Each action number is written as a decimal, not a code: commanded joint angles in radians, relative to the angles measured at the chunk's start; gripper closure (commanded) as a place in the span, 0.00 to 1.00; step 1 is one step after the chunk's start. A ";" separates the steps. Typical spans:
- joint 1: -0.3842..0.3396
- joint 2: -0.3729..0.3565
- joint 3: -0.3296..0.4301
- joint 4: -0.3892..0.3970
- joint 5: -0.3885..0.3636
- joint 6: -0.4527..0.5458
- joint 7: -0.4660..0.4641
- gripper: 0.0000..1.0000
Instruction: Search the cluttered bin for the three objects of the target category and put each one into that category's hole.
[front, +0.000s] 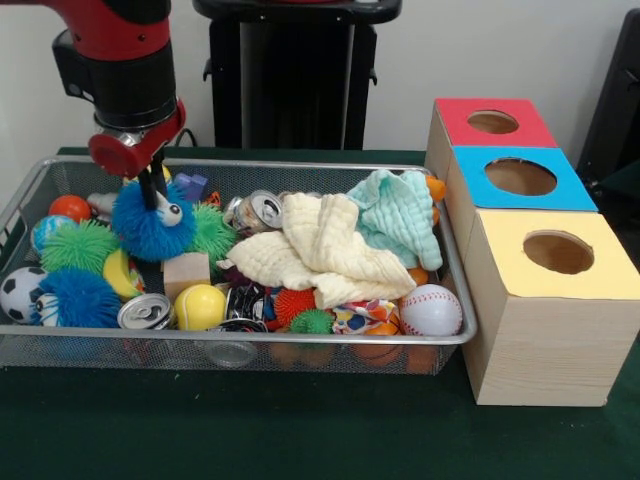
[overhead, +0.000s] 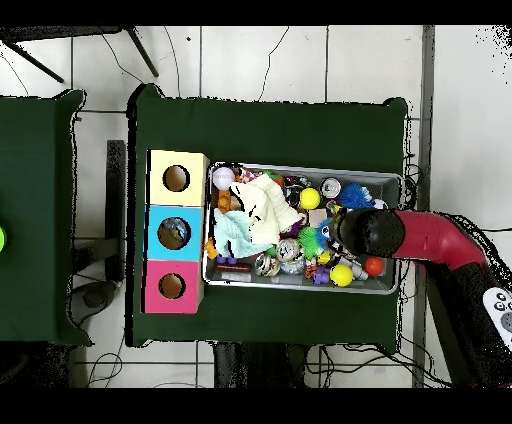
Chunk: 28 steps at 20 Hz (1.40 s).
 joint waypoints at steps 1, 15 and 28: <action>-0.012 0.041 -0.007 -0.089 -0.077 0.095 -0.099 1.00; -0.031 0.012 0.005 -0.078 -0.088 0.090 -0.095 0.00; 0.007 -0.086 0.091 0.051 0.033 0.054 0.003 0.00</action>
